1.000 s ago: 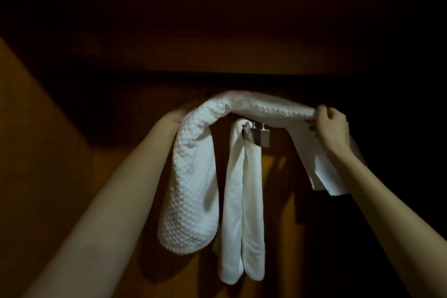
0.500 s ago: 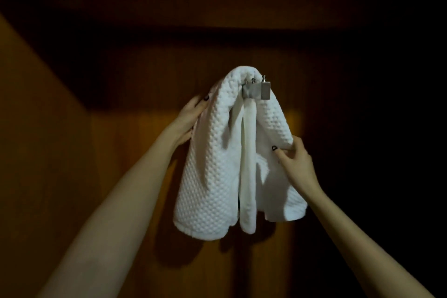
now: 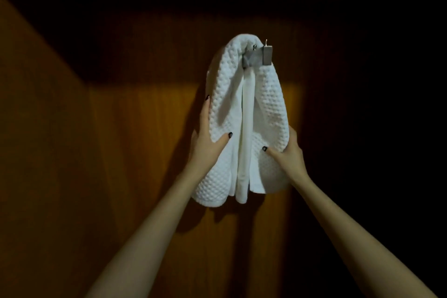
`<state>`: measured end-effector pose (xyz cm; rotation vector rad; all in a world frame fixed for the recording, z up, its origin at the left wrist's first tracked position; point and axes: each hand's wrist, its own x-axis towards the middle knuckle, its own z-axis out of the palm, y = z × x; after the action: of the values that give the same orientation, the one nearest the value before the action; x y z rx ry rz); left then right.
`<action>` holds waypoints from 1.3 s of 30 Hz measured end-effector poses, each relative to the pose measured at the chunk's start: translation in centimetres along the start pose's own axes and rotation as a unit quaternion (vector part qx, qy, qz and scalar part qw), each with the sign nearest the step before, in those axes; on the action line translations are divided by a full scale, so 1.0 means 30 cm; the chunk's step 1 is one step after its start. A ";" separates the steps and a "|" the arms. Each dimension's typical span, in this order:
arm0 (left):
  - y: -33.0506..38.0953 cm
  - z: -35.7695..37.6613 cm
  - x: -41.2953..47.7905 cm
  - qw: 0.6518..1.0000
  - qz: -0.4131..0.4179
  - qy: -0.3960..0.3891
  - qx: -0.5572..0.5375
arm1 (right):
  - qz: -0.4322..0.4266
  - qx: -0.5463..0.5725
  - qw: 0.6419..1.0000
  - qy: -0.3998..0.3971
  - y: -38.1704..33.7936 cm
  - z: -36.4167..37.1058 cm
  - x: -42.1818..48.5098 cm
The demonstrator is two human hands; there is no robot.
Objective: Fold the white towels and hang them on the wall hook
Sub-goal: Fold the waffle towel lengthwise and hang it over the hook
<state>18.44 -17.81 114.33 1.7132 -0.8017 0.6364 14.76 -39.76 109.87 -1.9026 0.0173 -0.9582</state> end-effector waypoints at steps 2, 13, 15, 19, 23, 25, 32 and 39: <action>-0.040 0.006 -0.024 0.999 -0.003 0.027 0.022 | -0.005 -0.012 1.000 0.003 0.059 0.015 -0.045; -0.167 0.078 -0.130 0.958 0.053 0.113 0.259 | -0.026 -0.169 0.980 0.104 0.201 0.043 -0.075; -0.158 0.141 -0.179 0.936 0.188 0.139 0.262 | -0.038 -0.148 0.984 0.091 0.211 0.052 -0.092; -0.140 0.312 -0.280 0.957 0.247 -0.003 0.150 | -0.024 -0.083 0.994 0.065 0.216 0.028 -0.106; -0.175 0.416 -0.271 0.995 -0.017 -0.088 -0.045 | -0.016 -0.028 0.999 0.029 0.224 -0.027 -0.125; -0.195 0.448 -0.232 0.981 -0.106 -0.129 -0.103 | -0.002 0.018 1.000 -0.006 0.228 -0.043 -0.131; -0.177 0.485 -0.156 0.914 -0.252 -0.179 -0.263 | -0.010 0.045 0.997 -0.062 0.220 0.005 -0.131; -0.158 0.305 -0.308 0.978 0.142 0.147 0.033 | -0.062 -0.036 0.995 -0.067 0.208 0.068 -0.172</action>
<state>16.52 -23.94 102.07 1.5262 -0.8260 1.0952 14.77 -39.51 101.51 -2.0510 -0.1491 -0.9219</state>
